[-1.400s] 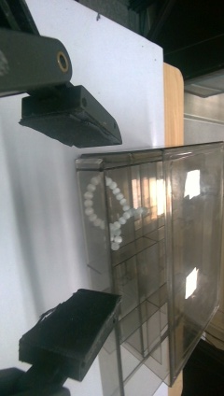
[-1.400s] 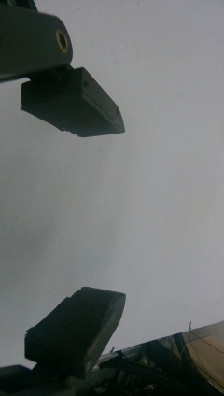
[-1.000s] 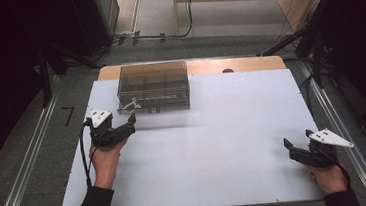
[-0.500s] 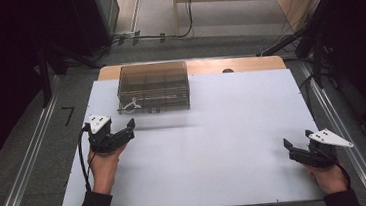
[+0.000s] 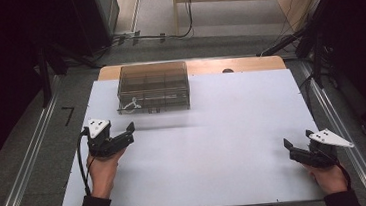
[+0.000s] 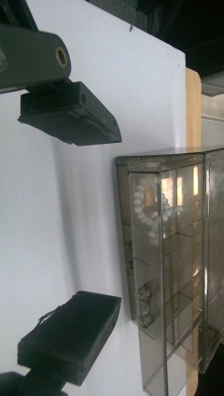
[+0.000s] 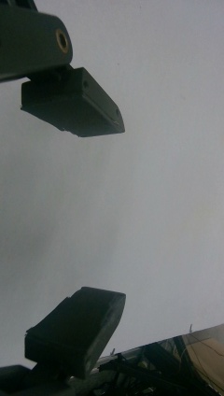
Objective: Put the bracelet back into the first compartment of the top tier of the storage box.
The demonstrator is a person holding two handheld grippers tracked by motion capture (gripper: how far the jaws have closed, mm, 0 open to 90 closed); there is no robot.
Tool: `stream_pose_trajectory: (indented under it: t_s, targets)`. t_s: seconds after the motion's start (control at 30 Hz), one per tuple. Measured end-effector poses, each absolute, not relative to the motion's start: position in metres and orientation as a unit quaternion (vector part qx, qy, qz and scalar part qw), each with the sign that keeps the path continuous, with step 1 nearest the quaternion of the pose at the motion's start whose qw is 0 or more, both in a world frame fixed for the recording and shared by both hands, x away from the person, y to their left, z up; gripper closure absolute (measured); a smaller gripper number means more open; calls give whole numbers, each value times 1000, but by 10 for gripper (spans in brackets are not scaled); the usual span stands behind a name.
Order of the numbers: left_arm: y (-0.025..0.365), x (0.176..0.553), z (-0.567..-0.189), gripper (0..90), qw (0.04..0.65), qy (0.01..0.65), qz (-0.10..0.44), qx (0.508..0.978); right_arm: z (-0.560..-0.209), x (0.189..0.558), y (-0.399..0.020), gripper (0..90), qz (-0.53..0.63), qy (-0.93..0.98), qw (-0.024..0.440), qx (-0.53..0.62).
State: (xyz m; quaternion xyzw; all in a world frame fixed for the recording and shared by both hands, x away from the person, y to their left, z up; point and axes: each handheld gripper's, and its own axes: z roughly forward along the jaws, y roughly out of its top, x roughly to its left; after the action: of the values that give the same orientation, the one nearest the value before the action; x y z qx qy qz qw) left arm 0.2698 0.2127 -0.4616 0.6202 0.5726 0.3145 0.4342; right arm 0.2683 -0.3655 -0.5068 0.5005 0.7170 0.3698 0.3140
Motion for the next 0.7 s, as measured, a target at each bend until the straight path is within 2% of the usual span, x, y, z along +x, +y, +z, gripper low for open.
stream_pose_trajectory:
  t_s: [0.7]
  targets:
    - [209, 254, -467, 175, 432, 566, 304, 633, -507, 268, -365, 148, 370, 717, 314, 501]
